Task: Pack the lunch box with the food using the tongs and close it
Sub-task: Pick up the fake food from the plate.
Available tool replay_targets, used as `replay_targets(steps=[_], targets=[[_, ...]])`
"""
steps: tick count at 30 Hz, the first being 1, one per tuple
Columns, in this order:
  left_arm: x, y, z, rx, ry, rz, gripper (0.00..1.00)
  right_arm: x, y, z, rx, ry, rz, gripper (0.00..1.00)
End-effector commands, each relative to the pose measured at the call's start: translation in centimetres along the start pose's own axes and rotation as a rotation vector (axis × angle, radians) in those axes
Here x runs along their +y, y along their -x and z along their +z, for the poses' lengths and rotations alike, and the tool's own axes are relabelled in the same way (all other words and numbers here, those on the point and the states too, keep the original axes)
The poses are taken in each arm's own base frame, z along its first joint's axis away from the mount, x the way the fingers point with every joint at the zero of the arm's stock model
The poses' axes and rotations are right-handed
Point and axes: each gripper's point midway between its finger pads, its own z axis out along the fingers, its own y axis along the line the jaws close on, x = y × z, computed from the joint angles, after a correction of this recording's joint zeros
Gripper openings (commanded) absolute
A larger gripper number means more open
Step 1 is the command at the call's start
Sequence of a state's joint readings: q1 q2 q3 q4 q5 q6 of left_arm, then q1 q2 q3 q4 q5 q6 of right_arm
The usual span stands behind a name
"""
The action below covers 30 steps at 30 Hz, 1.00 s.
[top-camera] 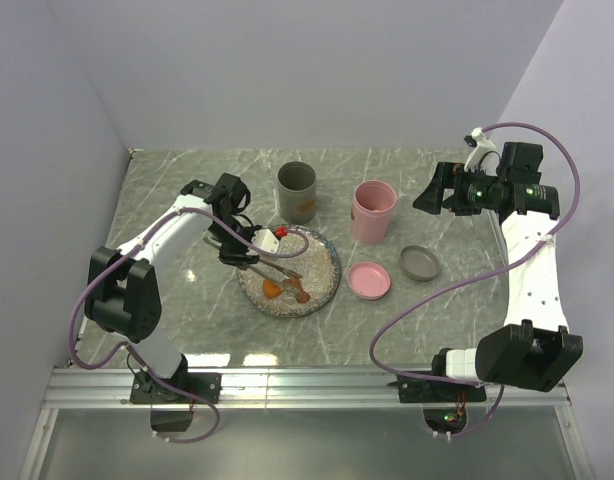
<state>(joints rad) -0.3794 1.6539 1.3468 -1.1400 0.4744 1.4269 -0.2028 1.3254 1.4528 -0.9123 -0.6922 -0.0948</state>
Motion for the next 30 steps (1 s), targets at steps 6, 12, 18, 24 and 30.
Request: replay_targets(steps=[6, 12, 18, 24, 30], targets=[[0.0, 2.9, -2.0, -0.093, 0.03, 0.017, 0.23, 0.4, 0.7, -0.4, -0.018, 0.004, -0.022, 1.0], [0.4, 3.6, -3.2, -0.11, 0.068, 0.016, 0.21, 0.5, 0.7, -0.4, -0.017, 0.007, -0.024, 1.0], [1.7, 4.1, -5.2, -0.154, 0.121, -0.021, 0.19, 0.5, 0.8, -0.5, -0.02, 0.004, -0.023, 1.0], [4.1, 5.8, -8.7, -0.303, 0.143, -0.127, 0.18, 0.6, 1.0, -0.4, -0.02, 0.014, -0.021, 1.0], [7.5, 8.3, -12.8, -0.431, 0.25, -0.209, 0.16, 0.6, 0.8, -0.3, -0.016, 0.013, -0.022, 1.0]])
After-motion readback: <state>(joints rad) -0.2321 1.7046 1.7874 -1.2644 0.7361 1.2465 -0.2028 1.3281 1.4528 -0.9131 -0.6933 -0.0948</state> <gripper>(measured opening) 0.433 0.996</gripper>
